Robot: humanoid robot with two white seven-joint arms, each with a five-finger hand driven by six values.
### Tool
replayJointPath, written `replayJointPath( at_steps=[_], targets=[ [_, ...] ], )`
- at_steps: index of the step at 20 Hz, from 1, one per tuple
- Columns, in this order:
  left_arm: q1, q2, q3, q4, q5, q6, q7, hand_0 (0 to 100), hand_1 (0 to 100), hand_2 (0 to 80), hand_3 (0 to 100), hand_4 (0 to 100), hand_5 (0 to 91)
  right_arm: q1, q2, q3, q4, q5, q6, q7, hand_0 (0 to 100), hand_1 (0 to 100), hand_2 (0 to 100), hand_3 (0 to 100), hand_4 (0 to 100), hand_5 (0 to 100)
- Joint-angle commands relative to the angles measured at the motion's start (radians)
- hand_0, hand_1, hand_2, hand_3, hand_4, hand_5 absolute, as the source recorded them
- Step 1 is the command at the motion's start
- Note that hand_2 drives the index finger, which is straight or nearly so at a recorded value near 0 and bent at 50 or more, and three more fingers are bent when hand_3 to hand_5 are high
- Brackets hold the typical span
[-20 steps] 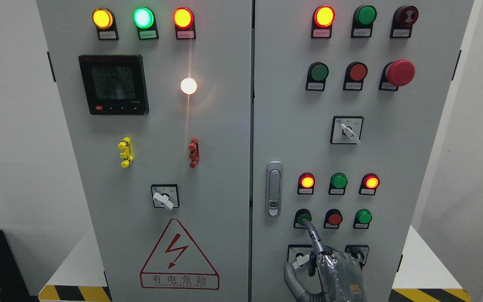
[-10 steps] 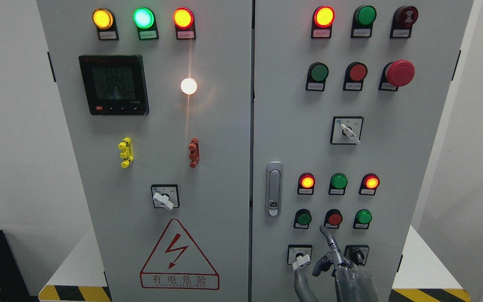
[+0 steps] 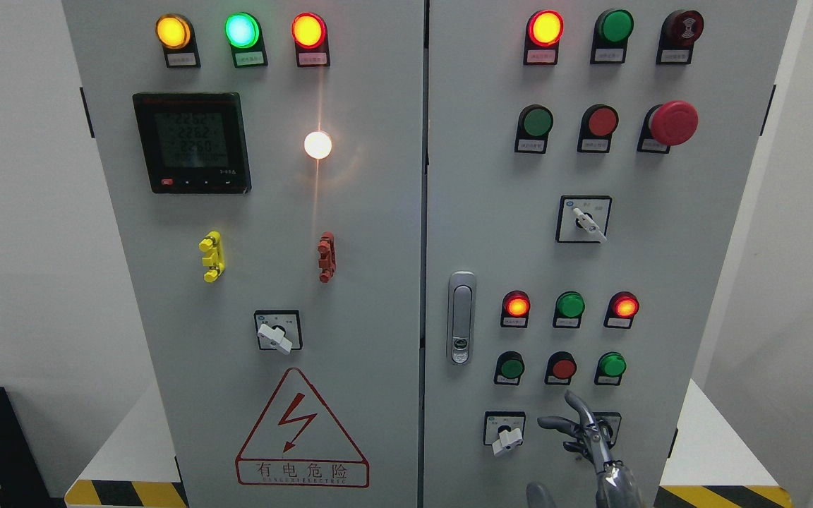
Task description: Press green start button
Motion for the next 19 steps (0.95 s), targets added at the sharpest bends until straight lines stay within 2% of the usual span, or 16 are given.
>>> replayJointPath(
  at_steps=[1,19],
  targets=[
    [-0.023,0.0,0.0,-0.028,0.0,0.001,-0.001,12,56,0.0,0,0,0.0,0.016,0.0,0.005,-0.079,-0.175,0.027,0.015,0,0,0,0,0,0],
    [-0.023,0.0,0.0,-0.028,0.0,0.001,-0.001,12,56,0.0,0,0,0.0,0.016,0.0,0.026,-0.079,-0.218,0.062,0.017,0,0,0,0,0,0]
  ],
)
